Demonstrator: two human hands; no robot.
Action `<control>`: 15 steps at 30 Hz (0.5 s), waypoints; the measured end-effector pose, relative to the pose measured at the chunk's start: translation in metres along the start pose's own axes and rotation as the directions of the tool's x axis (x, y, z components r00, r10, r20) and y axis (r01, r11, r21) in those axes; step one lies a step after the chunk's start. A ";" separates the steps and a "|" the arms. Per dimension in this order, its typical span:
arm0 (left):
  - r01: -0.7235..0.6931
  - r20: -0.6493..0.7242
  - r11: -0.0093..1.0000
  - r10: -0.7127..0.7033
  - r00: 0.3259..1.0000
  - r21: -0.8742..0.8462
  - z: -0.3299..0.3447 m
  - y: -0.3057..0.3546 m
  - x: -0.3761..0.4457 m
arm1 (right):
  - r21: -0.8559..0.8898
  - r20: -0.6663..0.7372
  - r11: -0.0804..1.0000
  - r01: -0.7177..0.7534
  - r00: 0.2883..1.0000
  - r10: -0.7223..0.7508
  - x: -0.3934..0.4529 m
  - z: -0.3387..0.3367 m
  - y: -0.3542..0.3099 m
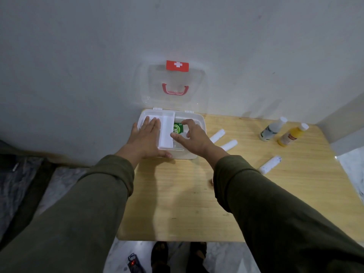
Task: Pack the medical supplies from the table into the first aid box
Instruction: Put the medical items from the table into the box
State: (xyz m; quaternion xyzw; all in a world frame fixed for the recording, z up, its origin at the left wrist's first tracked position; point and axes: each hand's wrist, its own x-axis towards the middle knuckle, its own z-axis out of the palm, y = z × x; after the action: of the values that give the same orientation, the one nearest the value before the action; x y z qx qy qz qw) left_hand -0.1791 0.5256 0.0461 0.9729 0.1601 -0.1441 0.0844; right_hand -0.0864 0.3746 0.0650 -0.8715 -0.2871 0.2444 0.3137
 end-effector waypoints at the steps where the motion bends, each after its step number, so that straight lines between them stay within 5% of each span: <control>1: 0.000 -0.001 1.000 0.000 1.000 0.001 0.000 0.000 0.000 | 0.017 0.012 1.000 -0.013 1.000 0.012 0.001 0.001 -0.002; 15: 0.006 -0.003 1.000 -0.006 1.000 -0.009 0.003 -0.002 0.001 | 0.098 0.220 0.978 -0.182 0.963 0.157 0.011 0.011 -0.012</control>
State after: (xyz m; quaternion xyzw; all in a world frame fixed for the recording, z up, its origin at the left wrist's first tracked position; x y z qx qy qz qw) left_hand -0.1799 0.5267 0.0430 0.9722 0.1639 -0.1420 0.0880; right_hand -0.0896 0.3937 0.0624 -0.8421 -0.2281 0.3781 0.3097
